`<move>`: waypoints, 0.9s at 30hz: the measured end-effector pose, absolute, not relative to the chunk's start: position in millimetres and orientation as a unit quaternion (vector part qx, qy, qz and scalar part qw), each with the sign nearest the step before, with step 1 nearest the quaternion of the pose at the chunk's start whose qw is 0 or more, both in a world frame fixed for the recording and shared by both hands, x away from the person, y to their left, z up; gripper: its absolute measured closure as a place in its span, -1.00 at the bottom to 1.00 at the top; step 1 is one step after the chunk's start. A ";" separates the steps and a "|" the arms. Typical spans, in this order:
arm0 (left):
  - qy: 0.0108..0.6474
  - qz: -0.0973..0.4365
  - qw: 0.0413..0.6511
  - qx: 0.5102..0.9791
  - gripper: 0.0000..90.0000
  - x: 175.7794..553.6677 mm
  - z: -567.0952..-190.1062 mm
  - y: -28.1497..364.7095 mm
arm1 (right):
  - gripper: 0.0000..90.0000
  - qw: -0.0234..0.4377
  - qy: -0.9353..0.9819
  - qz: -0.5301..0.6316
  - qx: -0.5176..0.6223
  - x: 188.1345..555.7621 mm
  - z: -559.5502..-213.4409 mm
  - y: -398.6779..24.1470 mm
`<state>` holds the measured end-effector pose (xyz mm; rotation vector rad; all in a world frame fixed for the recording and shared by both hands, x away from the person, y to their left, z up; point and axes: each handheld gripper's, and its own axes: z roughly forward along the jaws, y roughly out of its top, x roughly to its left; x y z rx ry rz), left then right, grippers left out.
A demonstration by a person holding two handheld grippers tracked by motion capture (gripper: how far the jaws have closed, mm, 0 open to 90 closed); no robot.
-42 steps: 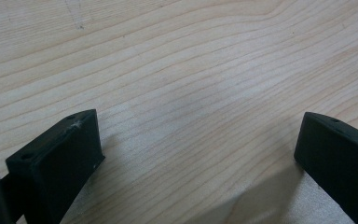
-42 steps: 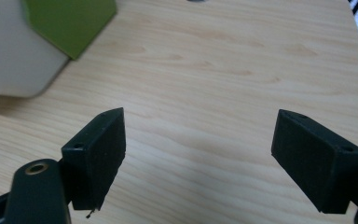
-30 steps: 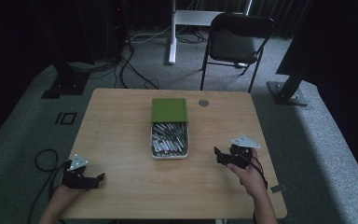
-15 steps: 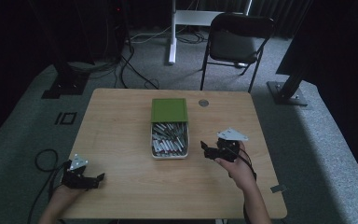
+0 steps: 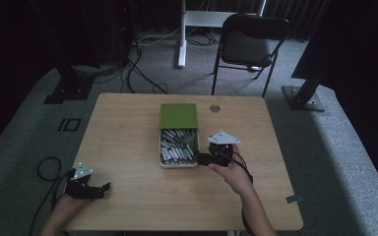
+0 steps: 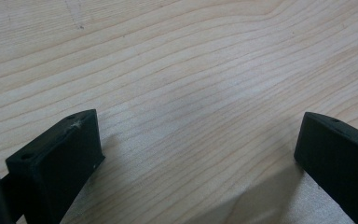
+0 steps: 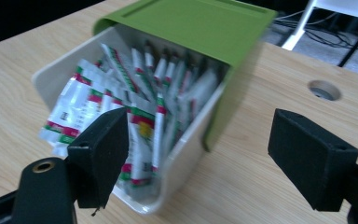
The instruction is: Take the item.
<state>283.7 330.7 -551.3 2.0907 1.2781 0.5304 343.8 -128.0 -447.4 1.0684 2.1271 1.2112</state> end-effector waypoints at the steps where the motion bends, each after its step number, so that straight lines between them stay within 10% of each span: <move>1: 0.484 0.201 0.312 0.792 -0.97 283.7 -551.3 330.7 | -0.55 0.233 0.774 0.441 0.389 343.8 -447.4 -128.0; 10: 0.485 0.201 0.313 0.792 -0.97 283.7 -551.3 330.6 | -0.48 0.226 0.783 0.446 0.369 345.4 -452.2 -100.0; 27: 0.485 0.201 0.312 0.792 -0.97 283.7 -551.3 330.6 | 0.66 0.215 0.812 0.408 0.358 347.7 -483.3 -82.8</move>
